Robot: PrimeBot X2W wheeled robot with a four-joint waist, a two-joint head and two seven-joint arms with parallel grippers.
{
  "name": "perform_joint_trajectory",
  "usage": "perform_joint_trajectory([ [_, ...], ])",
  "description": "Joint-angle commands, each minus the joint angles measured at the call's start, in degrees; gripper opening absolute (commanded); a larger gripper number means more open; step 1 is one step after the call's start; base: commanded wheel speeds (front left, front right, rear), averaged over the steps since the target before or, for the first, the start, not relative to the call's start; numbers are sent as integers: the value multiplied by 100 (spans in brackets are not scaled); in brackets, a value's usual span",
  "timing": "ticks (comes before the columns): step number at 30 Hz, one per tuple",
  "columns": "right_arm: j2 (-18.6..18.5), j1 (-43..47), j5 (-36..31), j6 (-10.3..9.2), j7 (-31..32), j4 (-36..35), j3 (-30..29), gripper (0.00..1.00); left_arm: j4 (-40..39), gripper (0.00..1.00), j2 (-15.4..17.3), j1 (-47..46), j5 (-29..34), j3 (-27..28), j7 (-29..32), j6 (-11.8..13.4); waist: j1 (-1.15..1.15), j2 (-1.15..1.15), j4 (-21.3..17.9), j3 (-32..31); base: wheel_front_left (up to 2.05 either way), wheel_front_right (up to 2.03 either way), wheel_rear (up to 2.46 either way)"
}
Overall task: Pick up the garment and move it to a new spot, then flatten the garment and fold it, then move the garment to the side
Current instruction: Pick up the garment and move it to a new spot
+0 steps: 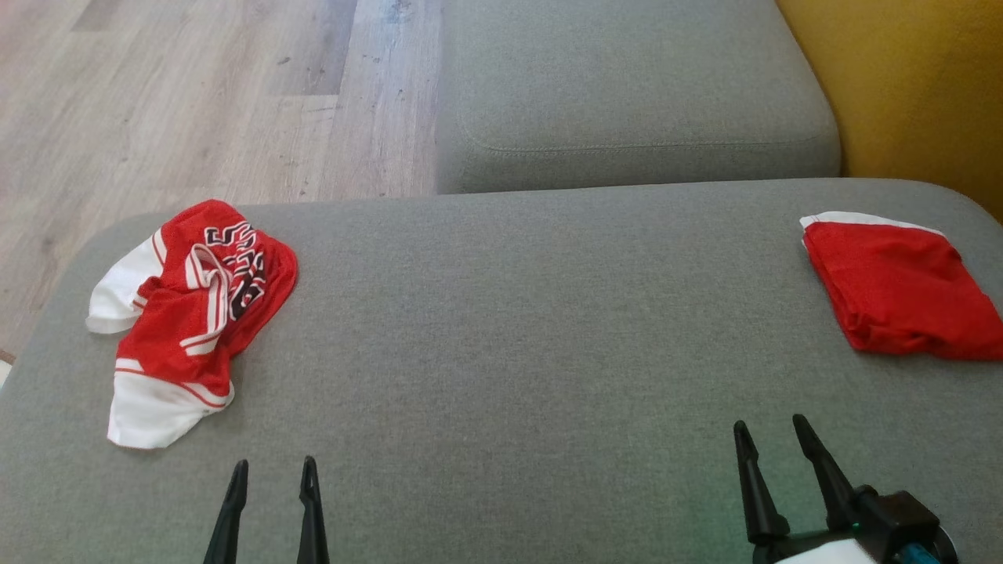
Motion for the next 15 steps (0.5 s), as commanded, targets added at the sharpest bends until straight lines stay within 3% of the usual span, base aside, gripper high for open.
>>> perform_joint_trajectory([
  [1, -32, -247, 0, 19, -76, -165, 156, 100, -151, 100, -34, -220, 32, 211, -30, -18, 0, 0, -18, -2, 0, 0, 0],
  [8, -32, -259, 227, 19, -76, -121, 215, 100, -106, 100, -34, -243, 72, 217, -30, -82, 0, 0, 58, 3, 0, 0, 0],
  [15, -32, -201, 352, 19, -76, -132, 340, 100, -40, 100, -34, -294, 107, 250, -30, -97, 0, 0, 646, 22, 0, 0, 0],
])
